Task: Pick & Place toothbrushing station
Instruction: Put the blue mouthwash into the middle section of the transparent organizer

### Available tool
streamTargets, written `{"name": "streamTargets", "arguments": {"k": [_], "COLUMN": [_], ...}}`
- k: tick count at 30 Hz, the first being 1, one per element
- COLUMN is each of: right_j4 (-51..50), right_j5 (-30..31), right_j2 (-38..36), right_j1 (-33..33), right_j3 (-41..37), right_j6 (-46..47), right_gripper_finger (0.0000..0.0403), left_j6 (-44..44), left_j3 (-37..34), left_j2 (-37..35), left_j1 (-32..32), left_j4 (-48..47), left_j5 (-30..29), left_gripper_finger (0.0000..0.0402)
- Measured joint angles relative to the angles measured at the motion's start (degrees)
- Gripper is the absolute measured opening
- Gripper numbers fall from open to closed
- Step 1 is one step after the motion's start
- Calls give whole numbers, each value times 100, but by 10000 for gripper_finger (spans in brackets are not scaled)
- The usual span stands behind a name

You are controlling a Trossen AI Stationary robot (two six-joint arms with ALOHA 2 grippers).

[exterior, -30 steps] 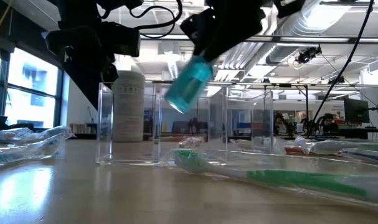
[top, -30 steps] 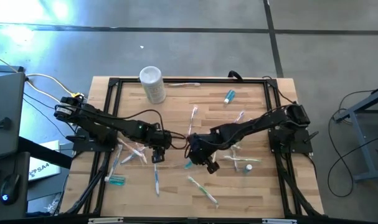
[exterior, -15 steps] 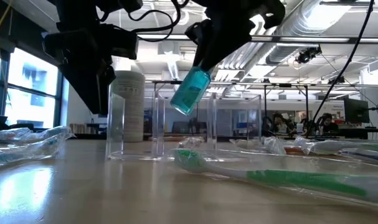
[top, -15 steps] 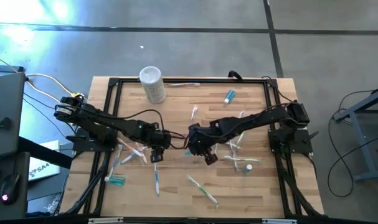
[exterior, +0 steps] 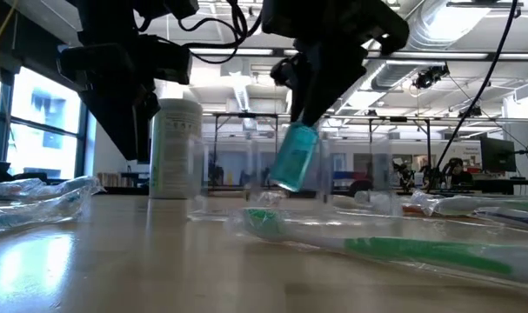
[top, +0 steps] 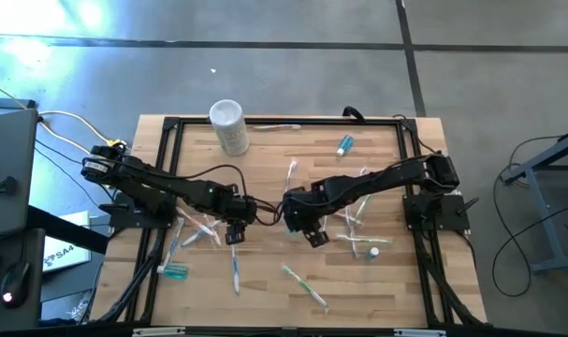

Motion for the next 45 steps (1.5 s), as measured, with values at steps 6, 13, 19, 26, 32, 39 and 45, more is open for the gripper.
{"name": "streamTargets", "arguments": {"k": [6,13,19,26,32,39,45], "right_j4": [-7,-175,-483,-539,-567,-538,-539], "right_j5": [108,168,247,162,139,-12,-61], "right_j2": [-9,-9,-9,-9,55,102,102], "right_j1": [-2,-99,-173,-187,-188,-238,-265], "right_j3": [0,0,0,0,0,-4,-4], "right_j6": [55,163,443,617,753,802,915], "right_gripper_finger": [89,89,89,89,89,113,104], "left_j6": [-9,-20,-21,-25,-47,-29,-35], "left_j3": [0,0,0,0,0,0,0], "left_j2": [1,1,1,1,1,1,1], "left_j1": [0,0,0,0,0,0,0], "left_j4": [24,135,126,131,131,134,138], "left_j5": [-1,-2,-2,-2,-2,43,111], "left_gripper_finger": [234,234,234,234,234,234,234]}}
